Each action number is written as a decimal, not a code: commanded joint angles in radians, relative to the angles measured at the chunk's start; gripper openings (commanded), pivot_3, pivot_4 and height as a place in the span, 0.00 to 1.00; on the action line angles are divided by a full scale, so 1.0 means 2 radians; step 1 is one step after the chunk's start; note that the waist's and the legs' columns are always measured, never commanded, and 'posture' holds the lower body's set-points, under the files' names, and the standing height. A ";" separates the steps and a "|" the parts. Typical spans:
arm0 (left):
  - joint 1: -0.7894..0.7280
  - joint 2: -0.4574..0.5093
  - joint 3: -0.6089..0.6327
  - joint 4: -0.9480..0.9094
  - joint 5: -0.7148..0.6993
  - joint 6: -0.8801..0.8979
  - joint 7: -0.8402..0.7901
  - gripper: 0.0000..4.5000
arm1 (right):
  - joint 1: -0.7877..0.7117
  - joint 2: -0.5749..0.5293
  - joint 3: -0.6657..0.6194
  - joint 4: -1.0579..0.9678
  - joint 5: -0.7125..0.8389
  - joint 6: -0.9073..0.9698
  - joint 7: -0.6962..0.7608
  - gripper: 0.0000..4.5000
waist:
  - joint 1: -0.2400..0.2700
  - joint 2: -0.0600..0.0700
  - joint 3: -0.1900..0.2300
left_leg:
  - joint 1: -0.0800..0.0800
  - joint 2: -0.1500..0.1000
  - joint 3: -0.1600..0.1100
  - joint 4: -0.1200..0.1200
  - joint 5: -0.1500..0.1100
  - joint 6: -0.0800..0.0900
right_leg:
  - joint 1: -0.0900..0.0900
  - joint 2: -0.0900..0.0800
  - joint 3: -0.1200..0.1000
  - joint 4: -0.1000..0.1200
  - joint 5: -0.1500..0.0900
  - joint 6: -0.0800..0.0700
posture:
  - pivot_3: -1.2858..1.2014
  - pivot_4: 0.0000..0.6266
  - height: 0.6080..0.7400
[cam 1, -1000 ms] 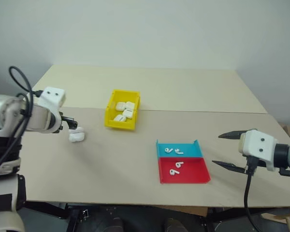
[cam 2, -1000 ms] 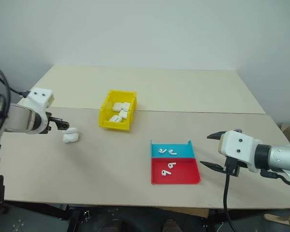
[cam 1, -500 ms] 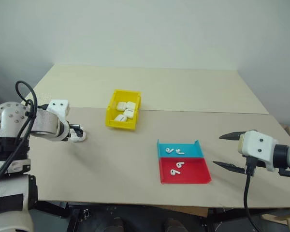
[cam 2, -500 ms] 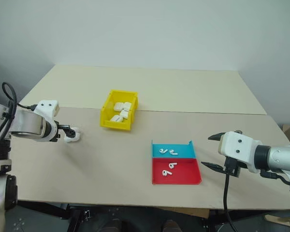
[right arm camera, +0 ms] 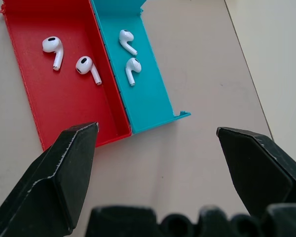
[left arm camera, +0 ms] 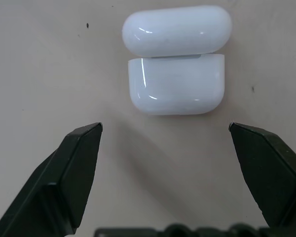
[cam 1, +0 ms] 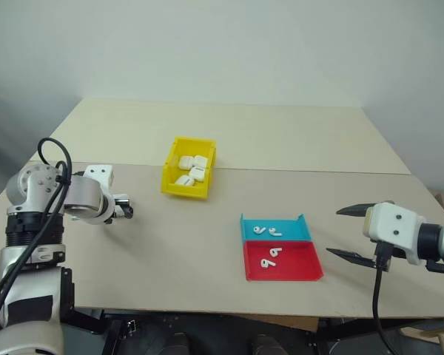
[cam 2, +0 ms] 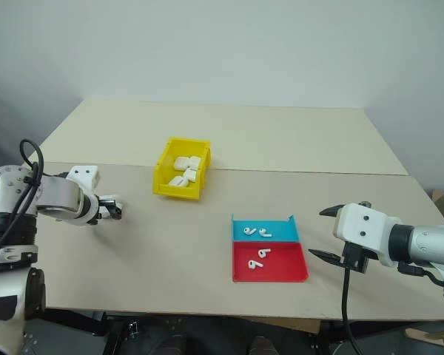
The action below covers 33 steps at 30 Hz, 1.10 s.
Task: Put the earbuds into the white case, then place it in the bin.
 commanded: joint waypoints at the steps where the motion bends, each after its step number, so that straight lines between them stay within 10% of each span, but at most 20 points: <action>1: -0.017 -0.008 0.013 -0.002 0.050 0.002 -0.022 1.00 | -0.003 -0.007 -0.020 -0.010 -0.003 0.005 -0.007 0.99 | 0.000 0.000 0.000 | 0.000 0.000 0.000 0.000 0.000 0.000 | 0.000 0.000 0.000 0.000 0.000 0.000 | 0.52 0.24 1.00; 33: -0.061 -0.094 0.053 0.025 0.377 -0.014 -0.210 1.00 | 0.015 -0.004 -0.028 -0.024 -0.016 0.015 -0.017 0.99 | -0.001 0.000 0.000 | 0.000 0.000 -0.001 0.000 0.000 0.000 | 0.000 0.000 0.000 0.000 0.000 0.000 | 0.52 0.24 1.00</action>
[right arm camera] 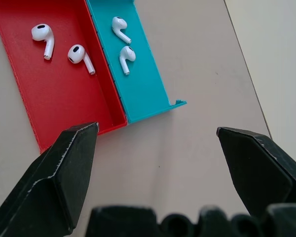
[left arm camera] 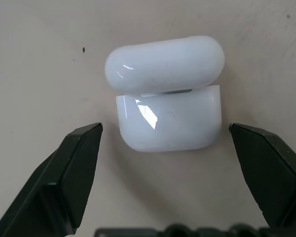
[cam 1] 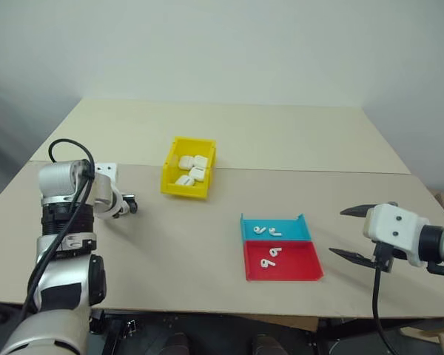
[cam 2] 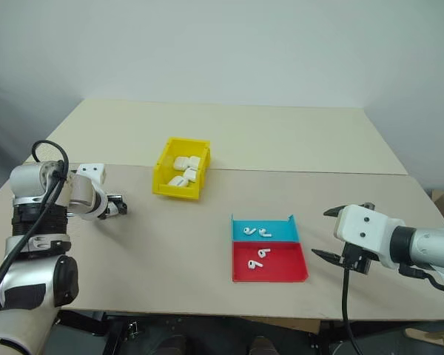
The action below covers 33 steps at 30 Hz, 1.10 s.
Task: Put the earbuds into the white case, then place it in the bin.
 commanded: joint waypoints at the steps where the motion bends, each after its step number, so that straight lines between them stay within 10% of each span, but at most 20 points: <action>1: -0.015 -0.009 0.025 0.001 0.032 -0.008 -0.003 1.00 | -0.001 -0.005 -0.019 -0.009 -0.004 -0.001 -0.003 0.99 | 0.000 0.000 0.000 | 0.000 0.000 0.000 0.000 0.000 0.000 | 0.000 0.000 0.000 0.000 0.000 0.000 | 0.52 0.24 1.00; 21: -0.027 -0.041 0.070 0.003 0.108 -0.017 -0.031 1.00 | 0.004 -0.002 -0.011 -0.009 -0.017 -0.004 -0.005 0.99 | 0.000 0.000 0.000 | 0.000 0.000 0.000 0.000 0.000 0.000 | 0.000 0.000 0.000 0.000 0.000 0.000 | 0.52 0.24 1.00; 28: -0.025 -0.047 0.074 0.000 0.125 -0.008 -0.041 0.62 | 0.009 -0.002 -0.009 -0.010 -0.023 -0.007 -0.007 1.00 | -0.001 0.000 0.000 | 0.000 0.000 0.000 0.000 0.000 0.000 | 0.000 0.000 0.000 0.000 0.000 0.000 | 0.52 0.24 1.00; 33: -0.018 -0.040 0.049 -0.021 0.128 -0.011 -0.055 0.61 | 0.008 -0.001 -0.007 -0.011 -0.023 -0.004 -0.008 1.00 | -0.001 0.000 0.000 | 0.000 0.000 0.000 0.000 0.000 0.000 | 0.000 0.000 0.000 0.000 0.000 0.000 | 0.52 0.24 1.00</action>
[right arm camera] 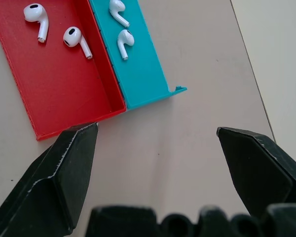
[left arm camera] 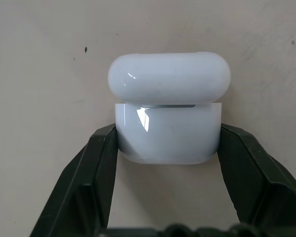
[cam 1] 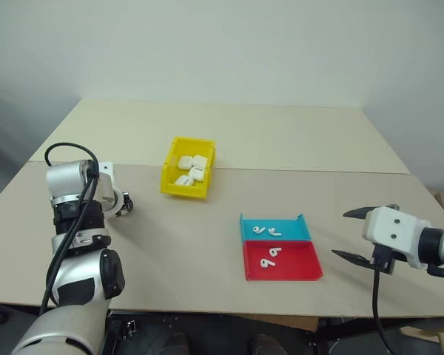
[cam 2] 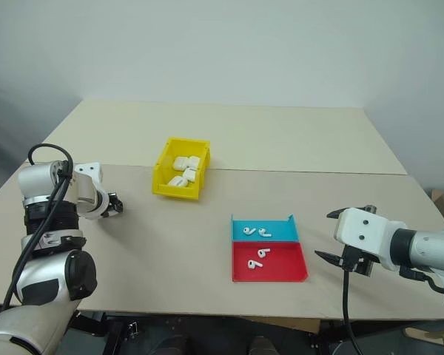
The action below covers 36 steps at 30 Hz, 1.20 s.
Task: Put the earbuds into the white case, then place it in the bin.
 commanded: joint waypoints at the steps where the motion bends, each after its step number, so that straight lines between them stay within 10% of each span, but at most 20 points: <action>1: -0.001 0.011 -0.025 -0.035 0.009 0.002 -0.014 0.61 | -0.002 -0.001 -0.007 -0.010 -0.002 -0.004 -0.004 1.00 | 0.000 0.000 0.000 | 0.000 0.000 0.000 0.000 0.000 0.000 | 0.000 0.000 0.000 0.000 0.000 0.000 | 0.52 0.24 1.00; 10: 0.059 0.105 -0.124 -0.262 -0.055 -0.015 -0.139 0.61 | -0.006 -0.006 -0.023 -0.012 0.000 0.000 -0.002 1.00 | -0.002 0.000 0.000 | -0.001 0.000 0.000 0.000 0.000 0.000 | -0.001 0.000 0.000 0.000 0.000 0.000 | 0.52 0.24 1.00; 17: 0.277 0.123 -0.041 -0.482 -0.136 -0.371 -0.357 0.61 | -0.038 -0.010 -0.044 -0.027 0.028 -0.013 0.009 1.00 | 0.000 0.000 0.000 | 0.000 0.001 0.001 0.000 0.000 -0.001 | 0.000 0.000 0.000 0.000 0.000 0.000 | 0.52 0.24 1.00; 21: 0.345 0.084 -0.038 -0.451 -0.230 -0.516 -0.551 0.61 | -0.071 -0.039 -0.023 -0.046 0.047 0.008 0.027 1.00 | 0.003 0.001 0.000 | 0.000 0.001 0.001 0.000 0.000 -0.001 | 0.001 0.000 0.000 -0.001 0.000 -0.001 | 0.52 0.24 1.00; 36: 0.393 -0.009 -0.137 -0.271 -0.227 -0.790 -0.778 0.61 | -0.231 -0.147 0.174 -0.164 0.148 0.232 0.024 1.00 | -0.001 0.001 -0.001 | 0.001 0.001 0.002 0.000 0.000 0.001 | 0.001 0.000 0.001 -0.001 0.000 -0.001 | 0.52 0.24 1.00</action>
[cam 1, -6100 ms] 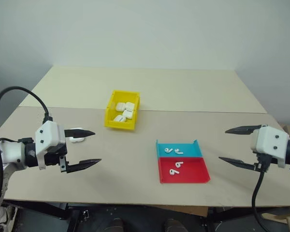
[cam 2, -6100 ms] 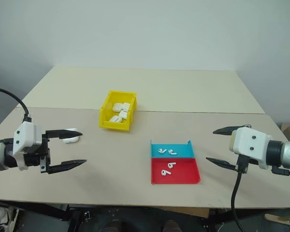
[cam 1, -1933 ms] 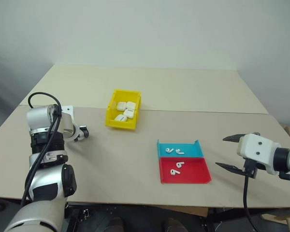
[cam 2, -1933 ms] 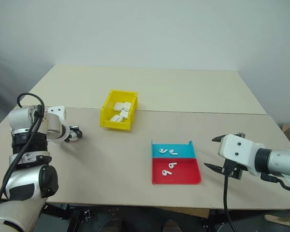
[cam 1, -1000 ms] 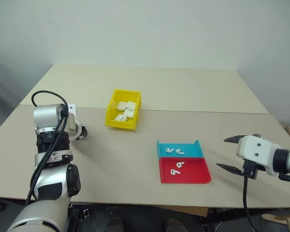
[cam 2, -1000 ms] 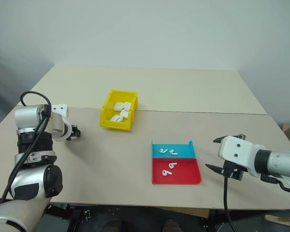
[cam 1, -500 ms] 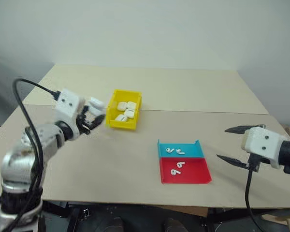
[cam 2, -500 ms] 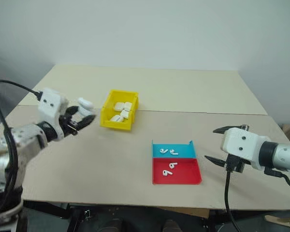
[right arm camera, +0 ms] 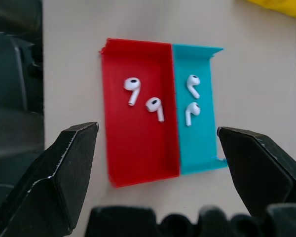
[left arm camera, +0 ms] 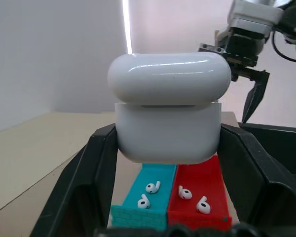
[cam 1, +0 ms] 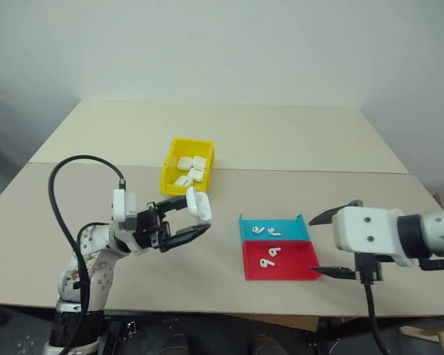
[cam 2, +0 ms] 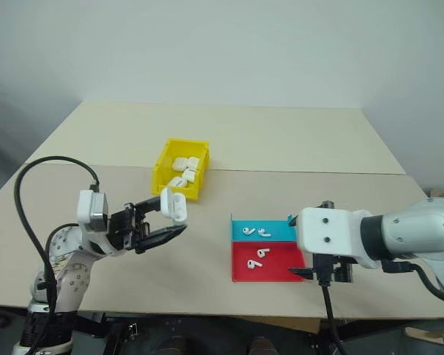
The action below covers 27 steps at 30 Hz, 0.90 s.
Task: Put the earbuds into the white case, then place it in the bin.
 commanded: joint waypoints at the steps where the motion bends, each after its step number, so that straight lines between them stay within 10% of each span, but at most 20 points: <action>1: 0.005 0.004 -0.011 0.023 0.001 -0.052 -0.052 0.61 | -0.057 -0.002 0.061 -0.016 0.004 0.044 -0.008 1.00 | 0.001 0.000 0.000 | 0.000 0.000 0.000 0.000 0.000 0.000 | 0.000 0.000 0.000 0.000 0.000 0.000 | 0.52 0.24 1.00; 7: 0.027 0.006 -0.017 0.027 0.002 -0.081 -0.062 0.61 | -0.189 0.057 0.211 -0.029 -0.021 0.127 -0.015 1.00 | 0.000 0.000 0.000 | -0.001 0.000 0.000 0.000 0.000 0.000 | -0.001 0.000 0.000 0.000 0.000 0.000 | 0.52 0.24 1.00; 12: 0.055 0.014 -0.019 0.018 -0.004 -0.096 -0.078 0.61 | -0.252 0.114 0.320 -0.015 -0.070 0.173 -0.038 0.72 | 0.000 0.000 0.000 | -0.001 0.001 0.000 0.000 0.000 0.000 | -0.002 0.000 0.000 0.000 0.000 0.000 | 0.52 0.24 1.00; 27: 0.080 0.020 -0.020 0.024 0.000 -0.139 -0.087 0.61 | -0.333 0.226 0.461 0.081 -0.136 0.257 -0.092 0.72 | 0.000 0.001 0.000 | -0.003 0.001 0.000 0.000 0.000 0.000 | -0.004 0.000 0.000 0.001 0.000 0.000 | 0.52 0.24 1.00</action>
